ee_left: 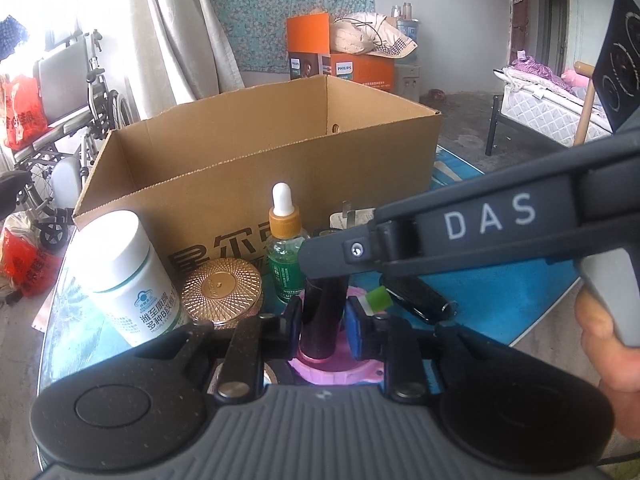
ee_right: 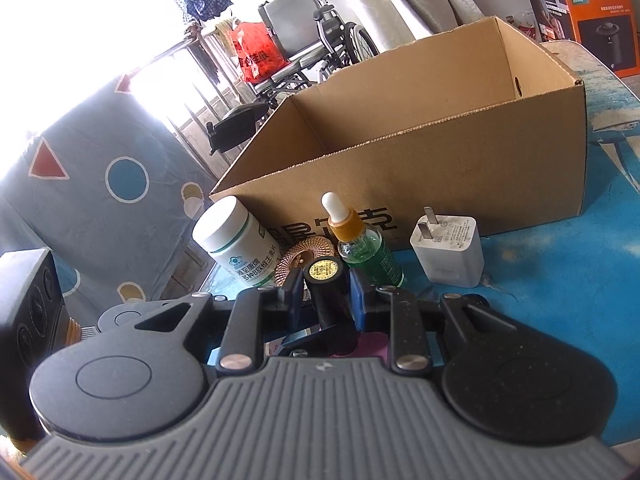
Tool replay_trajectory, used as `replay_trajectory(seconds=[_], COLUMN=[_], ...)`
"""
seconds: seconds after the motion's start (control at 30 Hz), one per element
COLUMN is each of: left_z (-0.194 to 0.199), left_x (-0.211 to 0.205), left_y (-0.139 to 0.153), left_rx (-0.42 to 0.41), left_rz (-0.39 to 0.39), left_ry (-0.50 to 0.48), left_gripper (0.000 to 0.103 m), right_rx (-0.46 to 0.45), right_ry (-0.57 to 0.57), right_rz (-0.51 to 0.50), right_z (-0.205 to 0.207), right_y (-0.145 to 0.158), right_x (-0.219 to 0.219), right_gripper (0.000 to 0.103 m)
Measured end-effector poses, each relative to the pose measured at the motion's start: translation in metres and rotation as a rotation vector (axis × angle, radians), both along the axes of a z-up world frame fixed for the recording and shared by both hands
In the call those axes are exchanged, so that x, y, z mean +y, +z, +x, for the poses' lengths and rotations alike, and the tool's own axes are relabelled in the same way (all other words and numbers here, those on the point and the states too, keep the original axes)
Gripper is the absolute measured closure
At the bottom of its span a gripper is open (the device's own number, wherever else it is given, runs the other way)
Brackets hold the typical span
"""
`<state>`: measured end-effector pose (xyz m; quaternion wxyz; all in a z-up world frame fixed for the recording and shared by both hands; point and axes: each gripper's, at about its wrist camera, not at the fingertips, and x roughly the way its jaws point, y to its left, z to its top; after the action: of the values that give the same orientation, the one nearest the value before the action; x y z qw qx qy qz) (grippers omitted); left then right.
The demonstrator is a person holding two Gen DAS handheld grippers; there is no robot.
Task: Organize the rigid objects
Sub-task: 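Carry the black tube with the right gripper into the box and release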
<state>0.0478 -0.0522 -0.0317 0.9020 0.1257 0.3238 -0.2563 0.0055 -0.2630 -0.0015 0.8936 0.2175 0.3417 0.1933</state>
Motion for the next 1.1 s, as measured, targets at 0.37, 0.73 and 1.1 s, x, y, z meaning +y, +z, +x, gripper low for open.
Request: replay_trajectory(seconds=[0.37,0.73,1.1], left_z=[-0.009,0.128,0.209], left_x=[0.013,0.018,0.017], left_y=[0.080,0.109,0.049], left_rx=[-0.193,0.001,0.204], left_rz=[-0.071,-0.025,0.093], left_ry=[0.036,0.190,0.246], left_gripper=[0.080,0.080,0.078], right_rx=[-0.199,-0.005,0.398], right_ry=[0.098,0.260,0.314], right_rz=[-0.064,0.024,0.085], right_z=[-0.006,0.164,0.284], right_y=[0.098,0.139,0.043], right_x=[0.003,0.011,0.030], right_gripper=[0.080,0.080,0.080])
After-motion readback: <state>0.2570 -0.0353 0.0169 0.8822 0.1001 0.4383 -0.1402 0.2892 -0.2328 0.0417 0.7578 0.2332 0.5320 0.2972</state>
